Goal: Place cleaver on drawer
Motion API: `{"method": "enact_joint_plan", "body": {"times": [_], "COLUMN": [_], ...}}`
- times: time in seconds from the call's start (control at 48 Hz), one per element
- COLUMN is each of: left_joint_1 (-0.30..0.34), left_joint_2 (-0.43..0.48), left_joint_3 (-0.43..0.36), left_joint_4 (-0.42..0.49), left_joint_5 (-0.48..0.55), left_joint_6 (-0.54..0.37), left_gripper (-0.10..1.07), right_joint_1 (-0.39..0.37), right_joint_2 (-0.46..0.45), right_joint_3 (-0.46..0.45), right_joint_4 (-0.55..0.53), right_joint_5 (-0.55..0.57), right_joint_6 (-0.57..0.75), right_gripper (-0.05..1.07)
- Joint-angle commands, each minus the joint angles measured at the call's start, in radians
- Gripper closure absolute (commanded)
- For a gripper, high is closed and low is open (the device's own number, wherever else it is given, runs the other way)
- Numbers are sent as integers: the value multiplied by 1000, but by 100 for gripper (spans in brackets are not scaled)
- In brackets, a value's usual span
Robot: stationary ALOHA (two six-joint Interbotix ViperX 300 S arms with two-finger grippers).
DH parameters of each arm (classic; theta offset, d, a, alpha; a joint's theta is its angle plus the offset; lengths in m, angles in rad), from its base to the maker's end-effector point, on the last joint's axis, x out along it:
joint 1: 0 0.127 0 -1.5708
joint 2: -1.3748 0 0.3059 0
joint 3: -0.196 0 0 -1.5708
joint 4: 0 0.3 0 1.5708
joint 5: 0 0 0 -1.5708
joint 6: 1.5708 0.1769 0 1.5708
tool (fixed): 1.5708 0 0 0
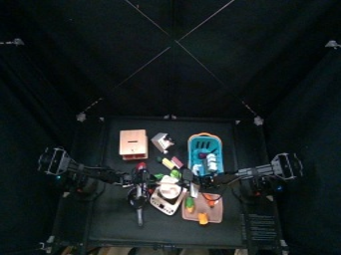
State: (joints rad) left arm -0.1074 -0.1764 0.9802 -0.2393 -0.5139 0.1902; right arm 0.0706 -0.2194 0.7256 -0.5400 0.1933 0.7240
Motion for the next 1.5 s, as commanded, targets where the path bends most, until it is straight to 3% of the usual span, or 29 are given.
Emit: {"method": "enact_joint_plan", "body": {"times": [0.0,0.354,0.604,0.771,0.979,1.188,1.479], "left_joint_1": [5,26,69,69,58,54,54], "left_joint_2": [-35,-187,-327,-423,-482,-494,-492], "left_joint_3": [6,123,172,219,278,287,288], "left_joint_4": [-9,-89,-117,-106,-98,-101,-101], "left_joint_5": [-54,-239,-275,-275,-275,-275,-273], "left_joint_6": [2,3,5,5,2,0,2], "left_gripper": [23,23,23,23,23,23,23], "right_joint_1": [-5,-67,-212,-287,-318,-342,-387], "right_joint_2": [-28,-35,14,103,244,357,454], "right_joint_3": [-11,-57,-129,-183,-308,-413,-488], "right_joint_4": [0,17,152,250,267,351,436], "right_joint_5": [-6,-44,-230,-362,-391,-393,-434], "right_joint_6": [0,3,3,2,5,5,5], "right_gripper": [55,55,55,55,54,54,54]}}
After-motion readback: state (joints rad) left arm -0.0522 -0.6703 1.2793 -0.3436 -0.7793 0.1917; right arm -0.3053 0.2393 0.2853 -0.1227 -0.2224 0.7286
